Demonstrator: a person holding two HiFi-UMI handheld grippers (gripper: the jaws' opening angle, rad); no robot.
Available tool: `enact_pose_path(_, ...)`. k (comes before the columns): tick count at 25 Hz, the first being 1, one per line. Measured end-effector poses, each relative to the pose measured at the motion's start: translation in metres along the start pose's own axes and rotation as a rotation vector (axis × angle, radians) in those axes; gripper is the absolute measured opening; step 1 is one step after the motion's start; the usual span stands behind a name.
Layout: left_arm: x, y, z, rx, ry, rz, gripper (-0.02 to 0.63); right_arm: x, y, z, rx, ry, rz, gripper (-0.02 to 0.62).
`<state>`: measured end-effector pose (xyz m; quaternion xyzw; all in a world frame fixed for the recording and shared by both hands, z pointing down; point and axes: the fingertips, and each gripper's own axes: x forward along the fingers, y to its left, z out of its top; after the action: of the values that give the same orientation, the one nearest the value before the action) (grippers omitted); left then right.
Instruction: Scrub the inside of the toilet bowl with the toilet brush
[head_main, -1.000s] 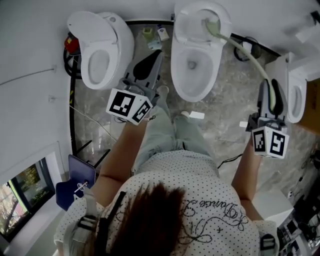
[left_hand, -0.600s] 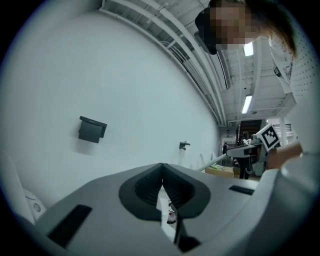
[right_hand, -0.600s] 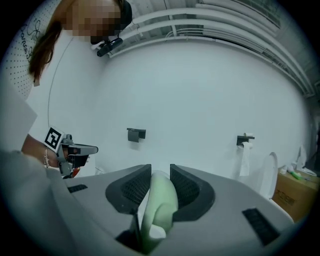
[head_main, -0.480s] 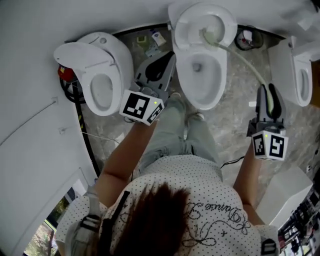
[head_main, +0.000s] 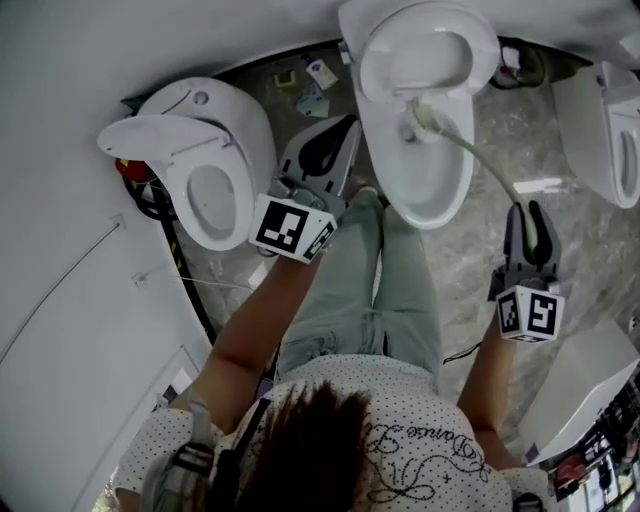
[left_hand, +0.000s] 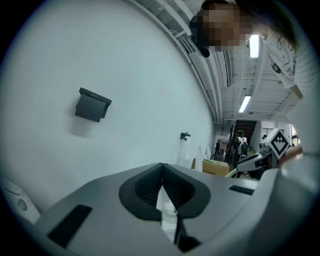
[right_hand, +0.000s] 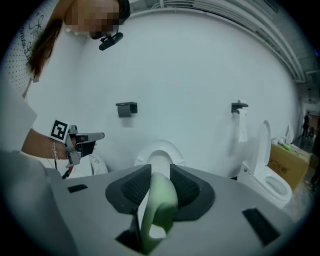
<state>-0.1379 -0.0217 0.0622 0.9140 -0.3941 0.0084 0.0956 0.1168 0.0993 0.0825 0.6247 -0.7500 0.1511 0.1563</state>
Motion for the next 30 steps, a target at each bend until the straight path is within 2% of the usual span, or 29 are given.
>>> enact_pose_path(6,0.014,0.001,-0.035,-0.006,-0.015,-0.005,0.003,0.041,-0.013,-0.074,0.032,0.119,0.069,0.129)
enact_pose_path(10,0.026,0.004,-0.070,-0.019,0.006,0.033,0.003,0.064,-0.034,-0.114,0.037,0.166,0.069,0.129)
enact_pose_path(14,0.035,0.010,-0.105,-0.044,0.025,0.091,0.003,0.080,-0.060,-0.160,0.097,0.209,0.059,0.129)
enact_pose_path(22,0.062,0.020,-0.172,-0.071,0.032,0.145,0.003,0.124,-0.094,-0.221,0.165,0.215,0.050,0.129)
enact_pose_path(30,0.080,0.022,-0.241,-0.111,0.044,0.177,0.003,0.173,-0.094,-0.290,0.250,0.237,0.071,0.129)
